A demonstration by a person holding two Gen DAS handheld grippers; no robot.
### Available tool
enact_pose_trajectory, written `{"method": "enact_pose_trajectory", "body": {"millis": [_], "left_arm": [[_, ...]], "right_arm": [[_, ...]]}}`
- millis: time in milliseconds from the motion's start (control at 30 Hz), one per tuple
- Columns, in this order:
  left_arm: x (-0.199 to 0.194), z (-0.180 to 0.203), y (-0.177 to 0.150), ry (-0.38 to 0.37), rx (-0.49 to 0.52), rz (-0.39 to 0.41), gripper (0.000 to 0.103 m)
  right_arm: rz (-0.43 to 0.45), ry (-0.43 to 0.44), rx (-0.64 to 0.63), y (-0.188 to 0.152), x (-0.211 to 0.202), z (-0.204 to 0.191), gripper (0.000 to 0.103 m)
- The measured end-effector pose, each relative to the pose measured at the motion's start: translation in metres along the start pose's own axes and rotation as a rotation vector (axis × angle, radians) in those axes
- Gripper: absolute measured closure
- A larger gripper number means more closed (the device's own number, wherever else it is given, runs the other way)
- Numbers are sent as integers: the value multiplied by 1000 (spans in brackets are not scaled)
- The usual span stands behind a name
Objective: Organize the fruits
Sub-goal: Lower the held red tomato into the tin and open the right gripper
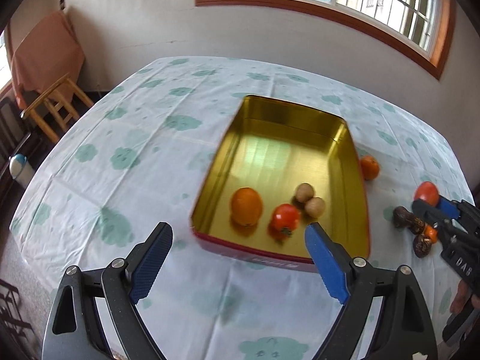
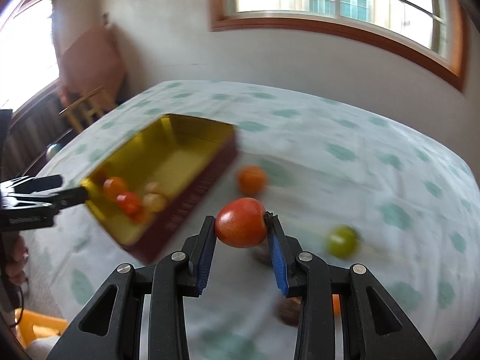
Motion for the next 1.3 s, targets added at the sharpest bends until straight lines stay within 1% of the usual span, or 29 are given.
{"method": "enact_pose_trajectory", "body": {"millis": [167,300,400,700,1067,1300], "left_arm": [[0,-25,-3,29,-49,-8,15],[2,-41,-7,40,-84,-17,15],[3,-51,-9,47,-107,-23,15],[5,-71,-12,63,-145,-20,15],[7,-79,-17,66,-167,-33,15],[6,-76,-18,61,-154,-37,15]], "right_arm": [[-21,66,-113,14,20,-56,67],[-56,86,-181,16,36,-87,67],[-94,90,-210,15,52,-100,67],[-197,78,-241,8,84,-111,67],[-217,57,-215,10,95,-109,67],[-218,59,-193,11,98,-107,67]]}}
Point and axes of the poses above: each gripper's, at about its wrist camera, not at the fingertips, and x roughly the way its jaws point, z to its right, y to its top, the point moved 5 cm from there along x, roughly the way its jaws point, and after that the axes turned 2 degrees about -z, right-handed, at the moved point
